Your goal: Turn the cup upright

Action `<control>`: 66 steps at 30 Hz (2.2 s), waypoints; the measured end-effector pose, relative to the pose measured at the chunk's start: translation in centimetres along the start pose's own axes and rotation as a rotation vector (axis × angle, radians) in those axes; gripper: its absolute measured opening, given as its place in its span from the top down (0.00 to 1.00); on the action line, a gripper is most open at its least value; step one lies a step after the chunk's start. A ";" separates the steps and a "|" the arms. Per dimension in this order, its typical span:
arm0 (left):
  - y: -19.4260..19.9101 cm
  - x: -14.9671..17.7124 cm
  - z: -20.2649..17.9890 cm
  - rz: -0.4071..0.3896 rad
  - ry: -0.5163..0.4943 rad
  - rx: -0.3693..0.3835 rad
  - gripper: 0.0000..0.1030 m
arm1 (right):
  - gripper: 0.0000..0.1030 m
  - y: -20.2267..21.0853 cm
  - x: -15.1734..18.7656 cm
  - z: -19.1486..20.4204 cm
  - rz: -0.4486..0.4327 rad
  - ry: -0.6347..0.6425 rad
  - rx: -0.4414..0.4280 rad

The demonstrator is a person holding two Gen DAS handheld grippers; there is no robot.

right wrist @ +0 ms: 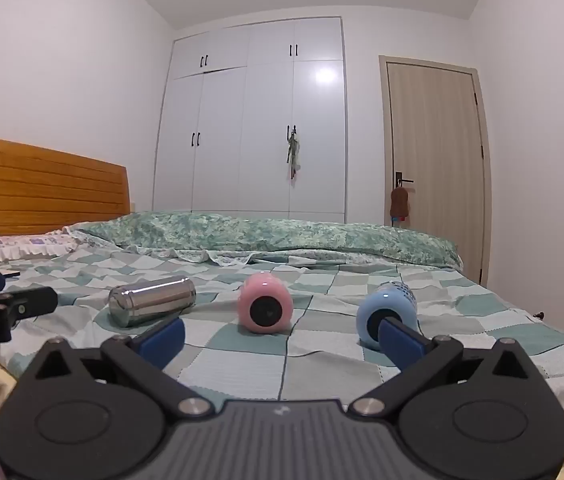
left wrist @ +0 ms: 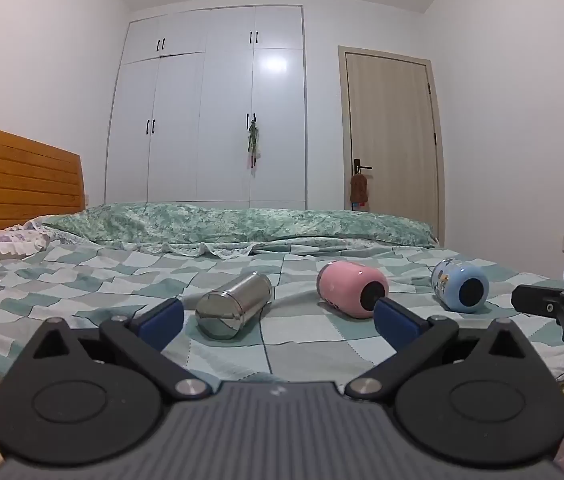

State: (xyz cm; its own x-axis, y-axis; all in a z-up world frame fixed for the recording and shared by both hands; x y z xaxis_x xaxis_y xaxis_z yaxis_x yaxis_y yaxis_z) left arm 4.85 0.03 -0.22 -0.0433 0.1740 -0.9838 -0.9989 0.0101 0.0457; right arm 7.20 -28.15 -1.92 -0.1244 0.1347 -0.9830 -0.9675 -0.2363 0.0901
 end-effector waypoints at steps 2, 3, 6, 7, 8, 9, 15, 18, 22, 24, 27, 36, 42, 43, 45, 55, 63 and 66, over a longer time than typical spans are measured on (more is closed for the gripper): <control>-0.2 0.1 0.1 0.024 0.005 -0.004 0.00 | 0.00 0.0 0.0 0.0 -0.005 0.001 0.000; -0.1 0.1 0.1 0.019 0.002 -0.005 0.00 | 0.00 0.0 0.0 0.0 -0.004 0.001 0.000; -0.1 0.1 0.4 0.019 0.002 -0.004 0.00 | 0.00 -0.1 -0.1 -0.1 -0.004 0.001 0.000; -0.1 0.1 0.5 0.020 0.004 -0.004 0.00 | 0.00 -0.1 -0.1 -0.1 -0.003 0.001 0.000; -0.1 0.1 0.7 0.020 0.006 -0.004 0.00 | 0.00 -0.2 -0.1 -0.1 -0.003 0.001 0.001; -0.2 0.1 0.1 0.015 -0.012 -0.004 0.00 | 0.00 0.0 0.0 0.0 -0.008 0.004 0.000; -0.3 0.1 0.1 0.014 -0.009 -0.004 0.00 | 0.00 -0.1 -0.1 0.0 -0.009 0.006 0.000; -0.2 0.1 0.0 0.012 -0.010 -0.004 0.00 | 0.00 -0.1 -0.1 -0.1 -0.010 0.005 0.000; -0.2 0.1 -0.1 0.013 -0.010 -0.004 0.00 | 0.00 -0.1 -0.1 -0.1 -0.010 0.007 0.000; -0.2 0.1 0.0 0.011 -0.009 -0.003 0.00 | 0.00 -0.1 -0.1 -0.1 -0.010 0.007 0.000; -0.2 0.0 0.0 0.012 -0.010 -0.004 0.00 | 0.00 -0.1 -0.1 -0.1 -0.010 0.008 0.000; 0.0 0.0 0.0 0.011 -0.007 -0.005 0.00 | 0.00 -0.1 -0.4 0.0 -0.012 0.010 0.000; 0.0 0.0 0.0 0.010 -0.007 -0.006 0.00 | 0.00 -0.1 -0.3 0.0 -0.012 0.011 0.000; 0.0 0.0 -0.1 0.010 -0.007 -0.006 0.00 | 0.00 -0.1 -0.3 0.0 -0.013 0.011 0.000; 0.0 0.0 0.0 0.010 -0.007 -0.006 0.00 | 0.00 -0.1 -0.3 0.1 -0.012 0.011 0.000; 0.0 0.0 0.0 0.011 -0.006 -0.006 0.00 | 0.00 0.0 -0.2 -0.1 -0.013 0.012 0.000; 0.0 0.0 0.0 0.010 -0.005 -0.004 0.00 | 0.00 0.0 -0.3 -0.1 -0.012 0.012 0.000; 0.0 0.0 0.0 0.010 -0.005 -0.005 0.00 | 0.00 0.0 -0.2 -0.1 -0.013 0.012 0.001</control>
State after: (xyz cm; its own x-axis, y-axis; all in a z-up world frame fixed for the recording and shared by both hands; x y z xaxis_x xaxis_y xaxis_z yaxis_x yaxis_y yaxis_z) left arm 4.82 0.00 -0.19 -0.0535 0.1792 -0.9823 -0.9985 0.0038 0.0551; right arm 7.25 -28.23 -1.74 -0.1091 0.1258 -0.9860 -0.9691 -0.2340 0.0774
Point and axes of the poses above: each gripper's, at about its wrist camera, not at the fingertips, and y roughly against the way its jaws point, z to its left, x to its underside, the point moved 5 cm from there along -y, roughly the way its jaws point, and after that the axes turned 10 degrees about -y, right-handed, at the moved point
